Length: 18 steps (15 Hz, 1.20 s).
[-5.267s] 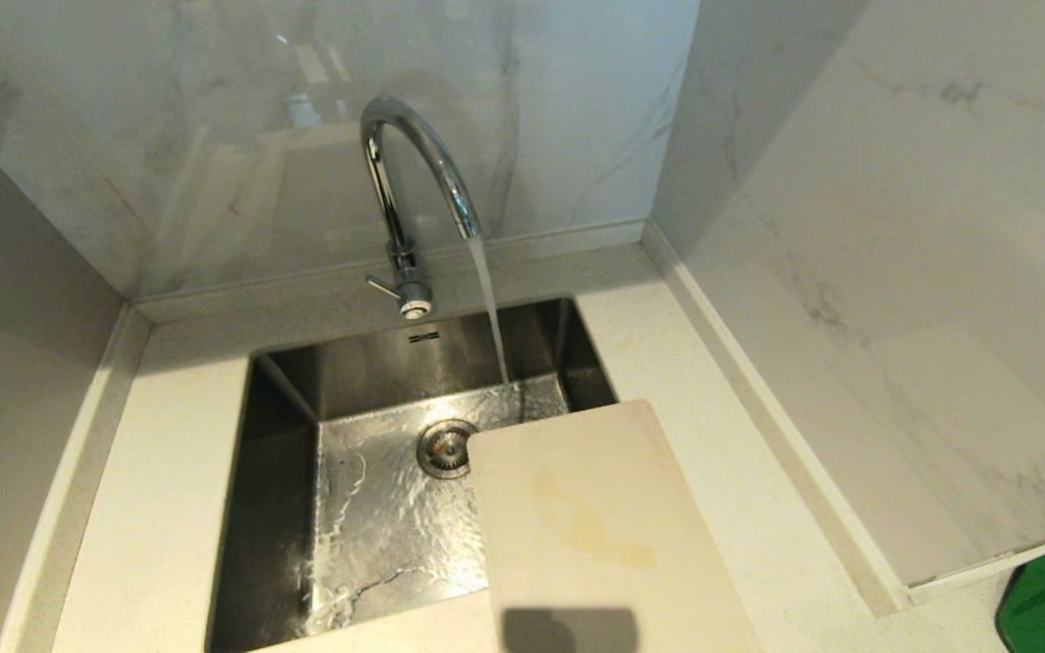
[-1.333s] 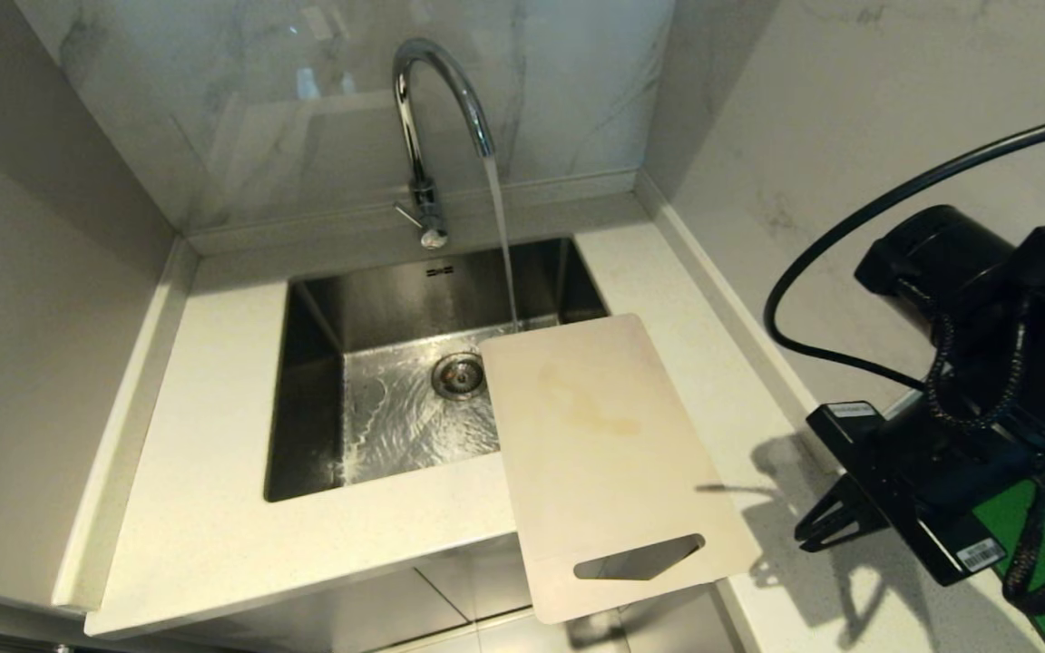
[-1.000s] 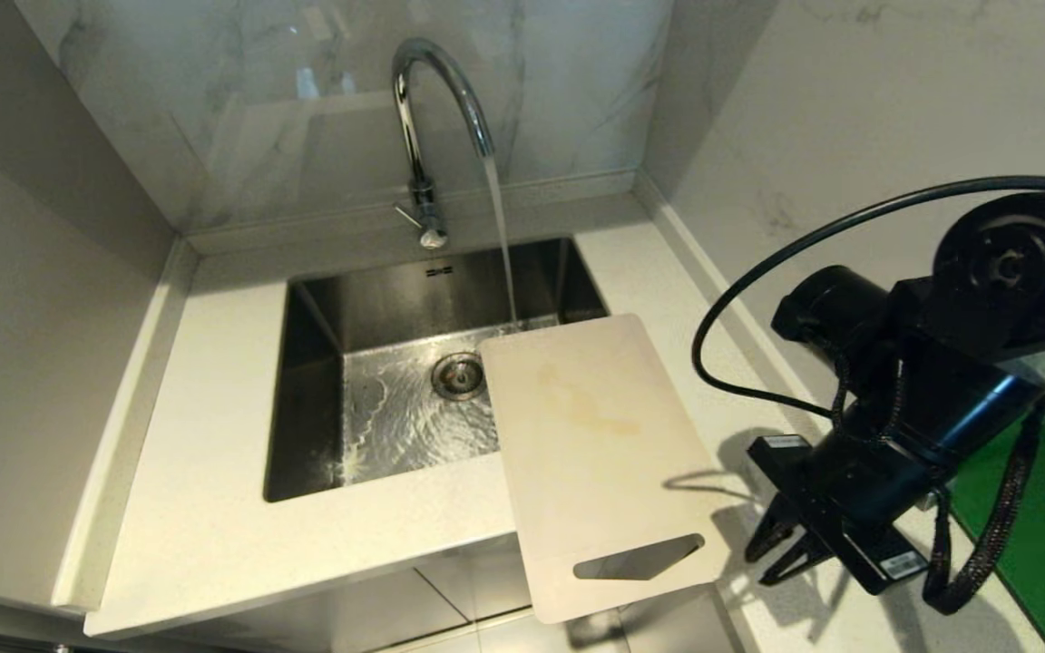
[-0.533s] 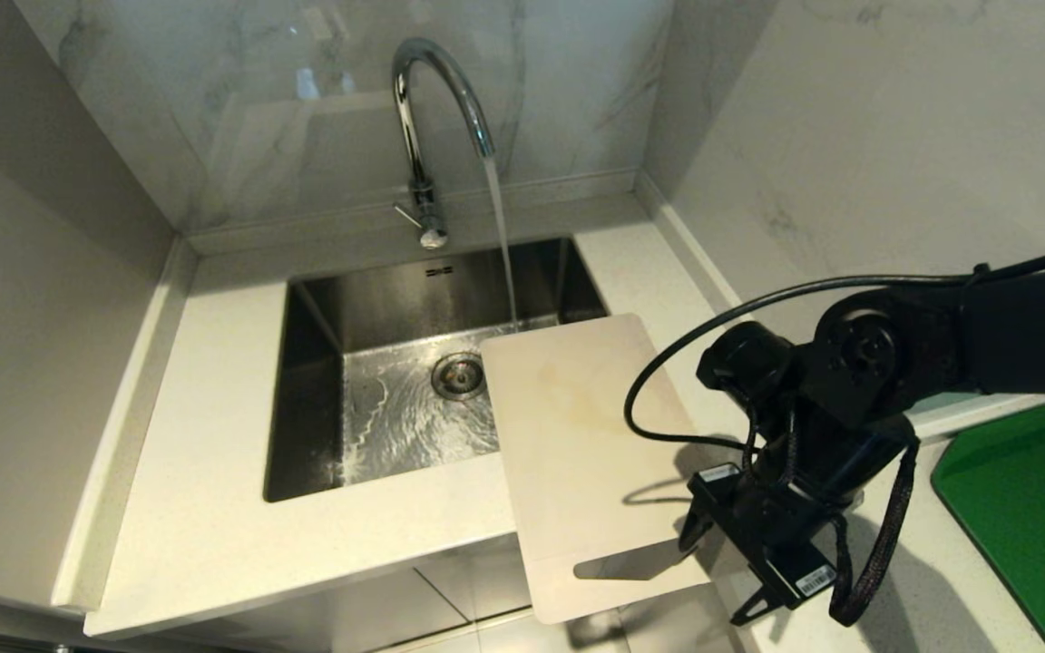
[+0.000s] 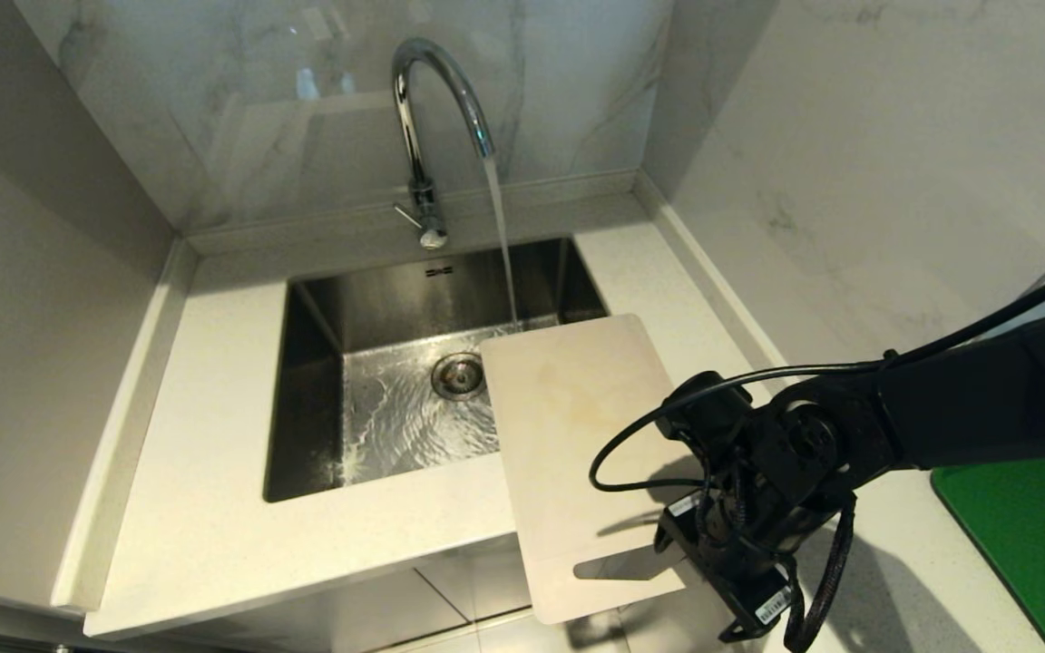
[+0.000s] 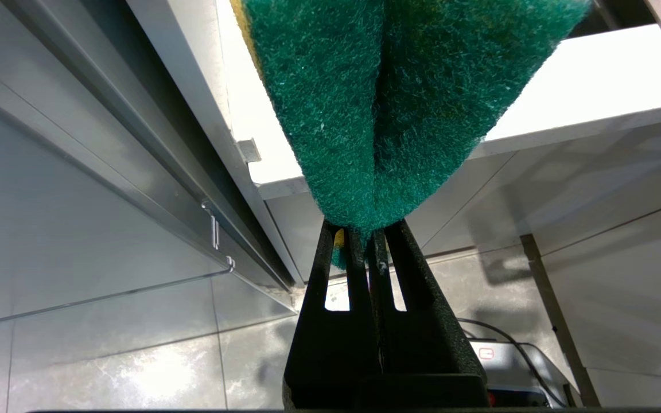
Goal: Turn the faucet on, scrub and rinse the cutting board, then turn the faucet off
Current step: Pick up the cutting board
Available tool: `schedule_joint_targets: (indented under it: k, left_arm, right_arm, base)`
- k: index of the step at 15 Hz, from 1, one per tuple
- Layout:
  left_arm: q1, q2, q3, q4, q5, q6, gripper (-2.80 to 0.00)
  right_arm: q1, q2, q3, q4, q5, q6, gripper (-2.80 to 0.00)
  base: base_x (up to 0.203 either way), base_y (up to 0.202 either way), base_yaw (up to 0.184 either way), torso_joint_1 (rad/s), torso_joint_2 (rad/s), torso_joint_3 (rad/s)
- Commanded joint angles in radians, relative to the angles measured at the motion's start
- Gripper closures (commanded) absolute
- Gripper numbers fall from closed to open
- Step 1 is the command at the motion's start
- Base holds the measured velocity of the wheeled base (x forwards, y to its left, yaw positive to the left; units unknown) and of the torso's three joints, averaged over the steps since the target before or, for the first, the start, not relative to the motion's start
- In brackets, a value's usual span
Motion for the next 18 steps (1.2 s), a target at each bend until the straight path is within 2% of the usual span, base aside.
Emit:
schedule_joint_targets:
  k: [1, 9, 18]
  left_arm:
    - [0.000, 0.002, -0.001, 0.001, 0.000, -0.001, 0.00]
    - [0.000, 0.002, 0.000, 0.001, 0.000, -0.001, 0.00]
    - [0.000, 0.002, 0.000, 0.001, 0.000, -0.001, 0.00]
  right_arm:
    - [0.008, 0.005, 0.003, 0.004, 0.000, 0.011, -2.80]
    - [0.051, 0.032, 0.064, -0.057, 0.005, 0.041, -2.80]
    - [0.050, 0.073, 0.065, -0.082, 0.005, 0.039, -2.80]
  base:
    - [0.000, 0.000, 0.000, 0.000, 0.00, 0.000]
    - [0.000, 0.000, 0.000, 0.000, 0.00, 0.000]
    - [0.000, 0.000, 0.000, 0.000, 0.00, 0.000]
